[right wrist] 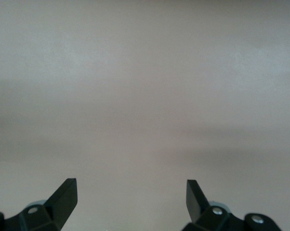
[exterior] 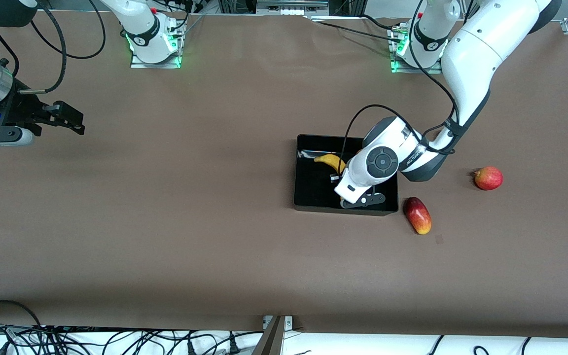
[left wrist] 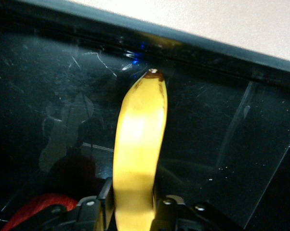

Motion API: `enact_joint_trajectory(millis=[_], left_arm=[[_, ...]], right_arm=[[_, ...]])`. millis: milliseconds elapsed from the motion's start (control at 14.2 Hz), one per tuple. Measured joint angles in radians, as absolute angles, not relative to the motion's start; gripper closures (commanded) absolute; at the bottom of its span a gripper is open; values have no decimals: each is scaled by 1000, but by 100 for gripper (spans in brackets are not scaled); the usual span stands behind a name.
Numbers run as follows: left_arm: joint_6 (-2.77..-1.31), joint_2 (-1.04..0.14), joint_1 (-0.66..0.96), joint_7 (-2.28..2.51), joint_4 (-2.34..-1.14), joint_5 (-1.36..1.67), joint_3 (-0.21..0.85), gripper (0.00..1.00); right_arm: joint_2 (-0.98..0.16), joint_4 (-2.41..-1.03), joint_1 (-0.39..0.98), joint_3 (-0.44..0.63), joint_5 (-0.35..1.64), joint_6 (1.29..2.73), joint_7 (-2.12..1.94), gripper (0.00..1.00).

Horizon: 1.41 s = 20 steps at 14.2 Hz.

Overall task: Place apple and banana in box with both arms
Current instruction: 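Open the left gripper to release the banana and withdraw it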

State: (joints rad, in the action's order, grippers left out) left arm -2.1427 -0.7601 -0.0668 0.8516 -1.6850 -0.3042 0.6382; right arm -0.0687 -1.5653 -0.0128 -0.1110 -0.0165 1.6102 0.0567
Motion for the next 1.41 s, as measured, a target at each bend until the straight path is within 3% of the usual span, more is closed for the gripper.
enact_joint_trajectory(millis=[352,775,987,1410], left_arm=[[-2094,-712,-81,857,-1649,-304,641,0],[-1644,-539,-156,617,-1446,-304,644,0],[-1538,-480,-234,388,-1382,-277,630,0],[-1516,-238,-47,63,-1431,-74,155,0]], right_arm=[[-69,-1565,-13,-111,-16,1610,57,0],[-69,-1565,-13,-111,-16,1610,57,0],[-69,-1565,-13,-111,-16,1610,57,0],[-69,-1564,-13,-111,-16,1610,57,0]])
